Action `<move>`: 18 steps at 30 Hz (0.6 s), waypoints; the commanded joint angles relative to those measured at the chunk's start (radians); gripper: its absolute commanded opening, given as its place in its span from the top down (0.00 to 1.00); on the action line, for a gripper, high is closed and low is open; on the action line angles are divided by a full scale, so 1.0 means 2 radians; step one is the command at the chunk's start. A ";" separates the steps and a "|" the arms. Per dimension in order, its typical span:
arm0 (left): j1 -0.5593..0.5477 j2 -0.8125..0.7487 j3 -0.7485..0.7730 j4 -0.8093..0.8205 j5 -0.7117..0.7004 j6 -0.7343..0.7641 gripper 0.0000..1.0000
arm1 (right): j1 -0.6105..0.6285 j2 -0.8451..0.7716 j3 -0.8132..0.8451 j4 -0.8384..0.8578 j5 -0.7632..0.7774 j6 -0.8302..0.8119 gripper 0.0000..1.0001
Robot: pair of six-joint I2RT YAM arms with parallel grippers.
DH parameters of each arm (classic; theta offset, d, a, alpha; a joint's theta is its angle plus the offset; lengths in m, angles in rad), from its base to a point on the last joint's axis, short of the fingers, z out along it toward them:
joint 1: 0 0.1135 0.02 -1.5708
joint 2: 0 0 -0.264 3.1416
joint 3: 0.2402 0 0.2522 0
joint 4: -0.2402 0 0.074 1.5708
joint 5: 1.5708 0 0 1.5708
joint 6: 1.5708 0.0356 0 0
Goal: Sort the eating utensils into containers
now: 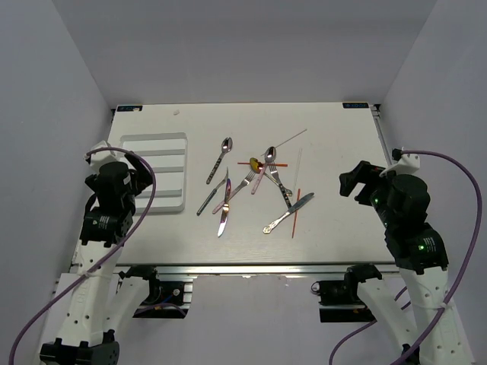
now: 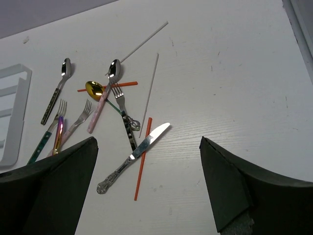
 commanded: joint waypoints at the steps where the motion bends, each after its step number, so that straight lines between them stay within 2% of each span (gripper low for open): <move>1: 0.002 -0.009 0.004 0.001 -0.006 -0.005 0.02 | -0.001 -0.007 -0.004 0.031 -0.004 0.005 0.11; 10: 0.001 0.013 0.003 0.013 0.073 -0.001 0.02 | -0.001 -0.005 -0.017 0.050 -0.044 0.007 0.11; 14: 0.001 0.031 0.004 0.015 0.087 0.005 0.02 | -0.001 -0.004 -0.026 0.051 -0.046 0.006 0.11; 16: 0.001 0.041 0.000 0.037 0.118 0.006 0.02 | -0.001 0.001 -0.036 0.055 -0.058 0.006 0.11; 18: -0.025 0.064 -0.006 0.063 0.104 -0.013 0.02 | -0.001 0.014 -0.039 0.056 -0.068 0.013 0.11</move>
